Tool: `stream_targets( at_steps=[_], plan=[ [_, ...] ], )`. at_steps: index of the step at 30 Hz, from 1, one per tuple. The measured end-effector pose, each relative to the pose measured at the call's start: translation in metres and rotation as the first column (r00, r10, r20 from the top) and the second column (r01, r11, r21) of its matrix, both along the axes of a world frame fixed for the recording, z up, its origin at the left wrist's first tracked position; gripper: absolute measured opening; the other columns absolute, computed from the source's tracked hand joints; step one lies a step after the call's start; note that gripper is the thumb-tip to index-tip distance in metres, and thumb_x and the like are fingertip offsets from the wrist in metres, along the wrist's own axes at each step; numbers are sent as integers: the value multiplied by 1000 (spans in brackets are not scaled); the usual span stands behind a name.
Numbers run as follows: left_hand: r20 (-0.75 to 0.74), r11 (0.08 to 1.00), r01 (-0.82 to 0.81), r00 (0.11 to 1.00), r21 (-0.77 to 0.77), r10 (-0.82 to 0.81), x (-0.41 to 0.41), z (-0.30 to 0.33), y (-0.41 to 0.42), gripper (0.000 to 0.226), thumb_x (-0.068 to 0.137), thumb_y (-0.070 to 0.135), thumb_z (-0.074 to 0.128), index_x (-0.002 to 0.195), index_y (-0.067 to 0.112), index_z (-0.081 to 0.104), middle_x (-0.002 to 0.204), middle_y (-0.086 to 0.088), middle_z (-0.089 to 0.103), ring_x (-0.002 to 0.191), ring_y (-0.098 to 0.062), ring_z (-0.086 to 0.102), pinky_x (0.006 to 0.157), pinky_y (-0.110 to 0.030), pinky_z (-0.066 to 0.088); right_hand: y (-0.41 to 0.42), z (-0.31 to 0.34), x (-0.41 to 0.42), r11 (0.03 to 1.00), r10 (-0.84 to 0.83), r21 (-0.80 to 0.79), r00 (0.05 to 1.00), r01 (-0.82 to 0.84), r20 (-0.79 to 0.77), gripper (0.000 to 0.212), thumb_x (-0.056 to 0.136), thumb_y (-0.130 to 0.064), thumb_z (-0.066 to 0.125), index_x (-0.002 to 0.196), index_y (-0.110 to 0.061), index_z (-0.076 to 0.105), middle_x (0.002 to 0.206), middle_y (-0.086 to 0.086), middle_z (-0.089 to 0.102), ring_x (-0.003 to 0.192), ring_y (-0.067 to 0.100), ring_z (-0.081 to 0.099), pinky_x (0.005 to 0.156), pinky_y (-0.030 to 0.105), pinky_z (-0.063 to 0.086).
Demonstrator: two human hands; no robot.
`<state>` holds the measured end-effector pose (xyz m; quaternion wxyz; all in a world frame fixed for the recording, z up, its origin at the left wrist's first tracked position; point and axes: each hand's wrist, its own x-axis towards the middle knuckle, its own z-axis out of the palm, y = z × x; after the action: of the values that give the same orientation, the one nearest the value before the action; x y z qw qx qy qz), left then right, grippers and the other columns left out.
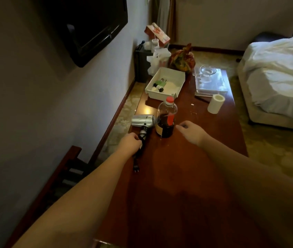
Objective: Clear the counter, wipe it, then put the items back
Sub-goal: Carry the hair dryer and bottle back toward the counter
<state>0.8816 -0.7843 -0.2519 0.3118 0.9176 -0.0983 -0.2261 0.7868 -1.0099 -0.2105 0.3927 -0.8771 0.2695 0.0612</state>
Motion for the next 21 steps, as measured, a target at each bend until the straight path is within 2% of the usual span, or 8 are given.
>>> stream_targets(
  at_steps=[4, 6, 8, 10, 13, 16, 19, 21],
  plan=[
    [-18, 999, -27, 999, 35, 28, 30, -32, -19, 41, 91, 27, 59, 127, 10, 53, 124, -10, 52, 88, -17, 58, 65, -27, 49, -1, -18, 37, 987, -103, 134, 992, 92, 73, 47, 94, -51, 45, 130, -19, 47, 107, -6, 57, 86, 7, 54, 64, 24, 39],
    [-70, 997, -73, 995, 17, 74, 39, -48, -27, 48, 90, 33, 61, 130, 9, 49, 127, -10, 48, 99, -24, 57, 82, -39, 52, 0, -27, 48, 963, -163, 230, 984, 142, 76, 53, 93, -56, 44, 131, -19, 45, 106, -4, 60, 91, 10, 58, 73, 29, 47],
    [-109, 993, -117, 987, 9, 117, 48, -61, -34, 53, 88, 36, 64, 130, 9, 47, 127, -11, 49, 105, -28, 55, 90, -45, 50, 1, -36, 55, 935, -220, 299, 973, 189, 72, 57, 91, -60, 43, 130, -19, 44, 100, -6, 60, 90, 9, 60, 69, 29, 48],
    [-133, 990, -136, 981, 20, 138, 54, -72, -39, 57, 86, 36, 66, 131, 9, 45, 127, -12, 51, 108, -29, 55, 91, -47, 49, 1, -43, 60, 908, -290, 340, 953, 246, 86, 56, 89, -63, 43, 126, -20, 45, 98, -4, 62, 89, 10, 60, 63, 26, 45],
    [-150, 992, -120, 981, 47, 126, 60, -82, -44, 60, 86, 37, 65, 135, 10, 41, 127, -12, 51, 110, -31, 54, 92, -47, 48, -1, -47, 66, 868, -371, 397, 921, 299, 116, 47, 88, -61, 47, 118, -25, 50, 101, -5, 63, 90, 11, 61, 64, 27, 44],
    [-161, 992, -106, 980, 62, 115, 63, -87, -45, 60, 87, 37, 63, 135, 10, 40, 120, -10, 56, 104, -29, 57, 88, -43, 49, -1, -48, 71, 841, -348, 478, 929, 252, 123, 38, 92, -55, 47, 112, -26, 59, 102, -7, 66, 88, 11, 63, 65, 26, 42],
    [-216, 988, -134, 965, 70, 146, 64, -84, -45, 53, 87, 33, 64, 130, 9, 43, 96, -4, 53, 77, -20, 53, 66, -33, 44, 1, -44, 72, 784, -335, 580, 938, 224, 92, 36, 93, -49, 49, 107, -20, 65, 97, -6, 68, 82, 11, 63, 66, 26, 43],
    [-268, 986, -149, 949, 79, 165, 62, -80, -42, 48, 86, 31, 67, 123, 6, 49, 84, -1, 50, 68, -16, 48, 57, -31, 39, 2, -41, 69, 745, -344, 627, 936, 226, 72, 37, 94, -46, 50, 107, -15, 65, 92, -4, 65, 79, 11, 60, 68, 26, 43]
  ],
)
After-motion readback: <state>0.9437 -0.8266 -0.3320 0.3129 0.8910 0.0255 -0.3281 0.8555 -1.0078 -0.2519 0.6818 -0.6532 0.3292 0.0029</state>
